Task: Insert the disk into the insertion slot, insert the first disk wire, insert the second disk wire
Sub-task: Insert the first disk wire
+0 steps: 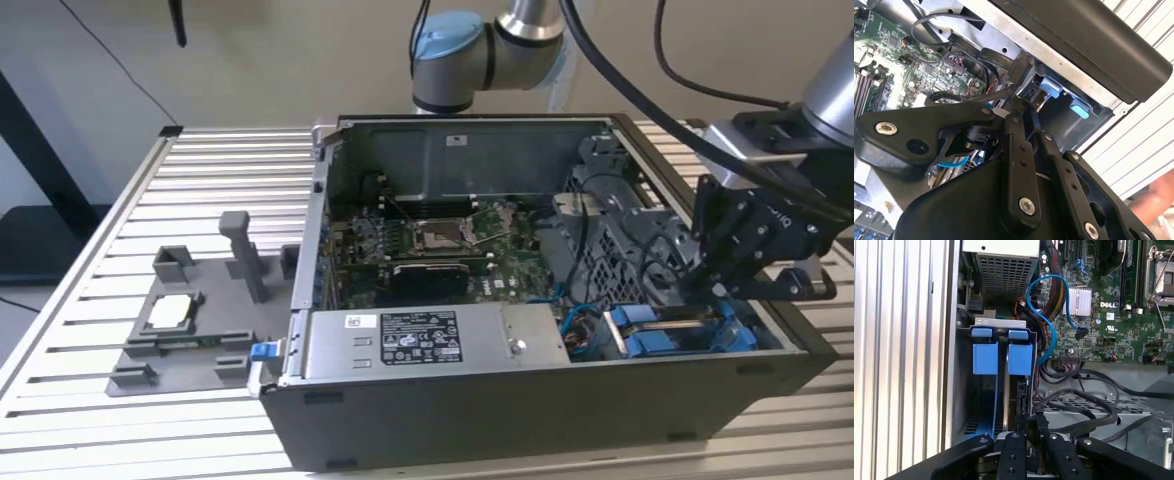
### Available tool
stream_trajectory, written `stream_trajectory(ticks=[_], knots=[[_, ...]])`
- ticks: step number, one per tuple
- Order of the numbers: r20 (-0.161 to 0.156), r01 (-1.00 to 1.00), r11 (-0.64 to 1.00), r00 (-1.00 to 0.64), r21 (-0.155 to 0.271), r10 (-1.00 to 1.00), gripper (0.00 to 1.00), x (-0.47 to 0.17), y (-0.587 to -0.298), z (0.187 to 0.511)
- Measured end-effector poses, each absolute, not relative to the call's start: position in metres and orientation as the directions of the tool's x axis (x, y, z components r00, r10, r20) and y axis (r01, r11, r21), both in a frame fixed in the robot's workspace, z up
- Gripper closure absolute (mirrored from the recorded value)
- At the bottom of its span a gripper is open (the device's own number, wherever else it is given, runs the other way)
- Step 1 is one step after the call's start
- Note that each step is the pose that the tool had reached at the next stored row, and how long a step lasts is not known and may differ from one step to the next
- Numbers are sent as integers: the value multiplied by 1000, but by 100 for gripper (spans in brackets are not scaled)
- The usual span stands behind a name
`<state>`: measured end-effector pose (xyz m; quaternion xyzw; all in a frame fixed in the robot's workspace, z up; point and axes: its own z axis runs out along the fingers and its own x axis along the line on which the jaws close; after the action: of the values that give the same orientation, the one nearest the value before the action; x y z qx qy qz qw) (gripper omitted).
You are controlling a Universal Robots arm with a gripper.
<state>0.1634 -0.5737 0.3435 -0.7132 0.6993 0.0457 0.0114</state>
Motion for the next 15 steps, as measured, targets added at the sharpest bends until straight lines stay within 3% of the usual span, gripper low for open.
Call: stream_trajectory(ticks=[15], knots=[[-81,-999,15,-19,47,-997,80,163,-574,338]])
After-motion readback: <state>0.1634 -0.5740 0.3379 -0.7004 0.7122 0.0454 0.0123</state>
